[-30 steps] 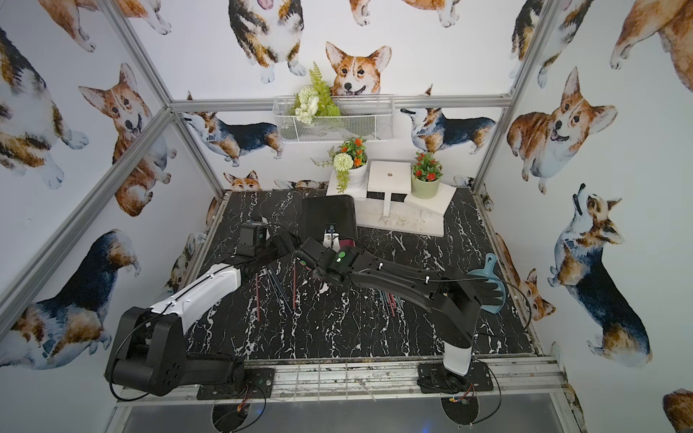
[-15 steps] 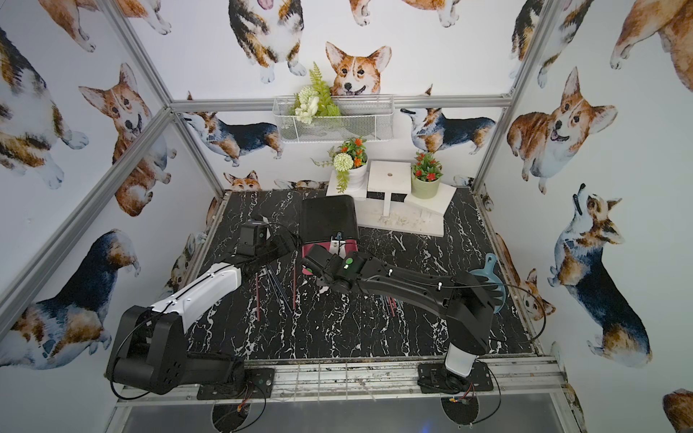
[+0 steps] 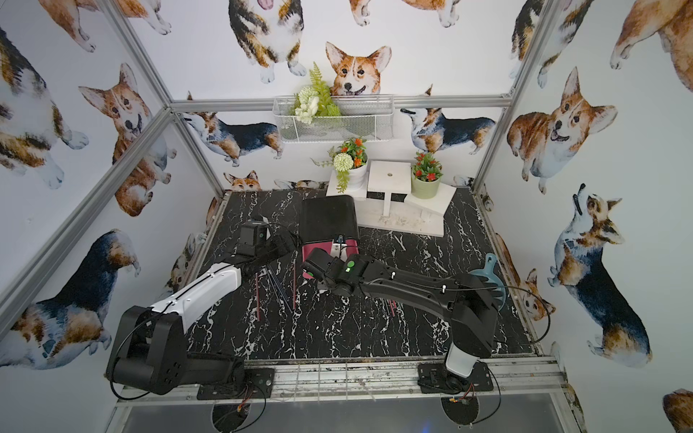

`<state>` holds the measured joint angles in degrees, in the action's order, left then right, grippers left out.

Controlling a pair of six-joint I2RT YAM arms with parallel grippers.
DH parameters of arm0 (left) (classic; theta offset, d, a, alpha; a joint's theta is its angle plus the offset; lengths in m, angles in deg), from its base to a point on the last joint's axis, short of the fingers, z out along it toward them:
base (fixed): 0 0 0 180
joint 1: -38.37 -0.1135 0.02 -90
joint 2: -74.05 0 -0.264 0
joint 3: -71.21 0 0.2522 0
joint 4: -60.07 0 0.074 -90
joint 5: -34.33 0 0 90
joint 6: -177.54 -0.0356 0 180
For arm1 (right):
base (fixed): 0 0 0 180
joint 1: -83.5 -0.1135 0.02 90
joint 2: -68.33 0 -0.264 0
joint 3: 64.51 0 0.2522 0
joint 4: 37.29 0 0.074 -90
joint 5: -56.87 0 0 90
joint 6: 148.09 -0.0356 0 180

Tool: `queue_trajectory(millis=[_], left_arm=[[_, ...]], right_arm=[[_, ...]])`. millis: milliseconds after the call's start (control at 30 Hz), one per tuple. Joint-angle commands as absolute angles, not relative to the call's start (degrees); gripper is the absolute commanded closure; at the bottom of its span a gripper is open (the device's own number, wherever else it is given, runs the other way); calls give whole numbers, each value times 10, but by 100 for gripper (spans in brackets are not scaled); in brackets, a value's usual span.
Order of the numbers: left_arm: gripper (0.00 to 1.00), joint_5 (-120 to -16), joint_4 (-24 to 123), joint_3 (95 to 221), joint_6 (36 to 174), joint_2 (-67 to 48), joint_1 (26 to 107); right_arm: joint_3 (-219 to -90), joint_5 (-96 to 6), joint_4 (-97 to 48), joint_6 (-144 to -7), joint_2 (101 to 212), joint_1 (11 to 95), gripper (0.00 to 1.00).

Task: Please place the pencils in the drawer according to their color
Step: Open the drawer in the storage box.

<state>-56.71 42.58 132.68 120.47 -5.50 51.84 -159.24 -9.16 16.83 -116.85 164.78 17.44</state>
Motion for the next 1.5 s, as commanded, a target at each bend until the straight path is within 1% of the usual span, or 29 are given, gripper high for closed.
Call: queue_trajectory(millis=[0,333,533,700,967,1100,1333,1467], left_arm=[[0,-565,428,1332,1198,-51,519],[0,-560,427,1331,1199,-50,518],[0,-558,425,1331,1199,-49,518],[0,-556,423,1332,1199,-42,518],[0,-547,422,1328,1200,-37,519],[0,-543,418,1331,1199,-39,518],[0,-536,409,1333,1196,-27,518],[0,-532,402,1332,1198,-18,517]], right_arm=[[-1593,-83,194,-1179,1651,174,65],[-1593,-84,191,-1174,1649,174,51],[-1595,-87,193,-1171,1647,173,47],[-1587,-96,201,-1167,1621,170,45],[-1542,-96,207,-1166,1555,169,43],[-1538,-91,206,-1169,1549,169,44],[-1550,-59,232,-1139,1517,175,50],[-1553,-89,261,-1106,1478,226,55]])
